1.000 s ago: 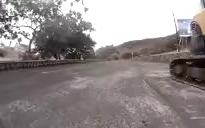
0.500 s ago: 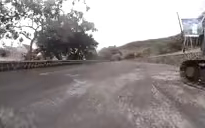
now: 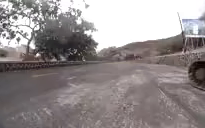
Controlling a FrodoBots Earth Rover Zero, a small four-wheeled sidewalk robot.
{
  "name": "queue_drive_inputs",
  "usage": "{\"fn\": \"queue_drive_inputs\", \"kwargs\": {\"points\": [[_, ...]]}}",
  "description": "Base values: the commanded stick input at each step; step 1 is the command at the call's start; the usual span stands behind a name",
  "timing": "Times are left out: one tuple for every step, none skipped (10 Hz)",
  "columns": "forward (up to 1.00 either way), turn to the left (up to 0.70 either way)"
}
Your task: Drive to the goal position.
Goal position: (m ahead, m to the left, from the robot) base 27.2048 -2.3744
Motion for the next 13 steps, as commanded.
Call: {"fn": "queue_drive_inputs", "kwargs": {"points": [[0.7, 0.0], [0.7, 0.0], [0.7, 0.0], [0.7, 0.0], [0.7, 0.0], [0.7, 0.0], [0.7, 0.0], [0.7, 0.0], [0.7, 0.0], [0.7, 0.0], [0.7, 0.0], [0.7, 0.0], [0.7, 0.0]]}}
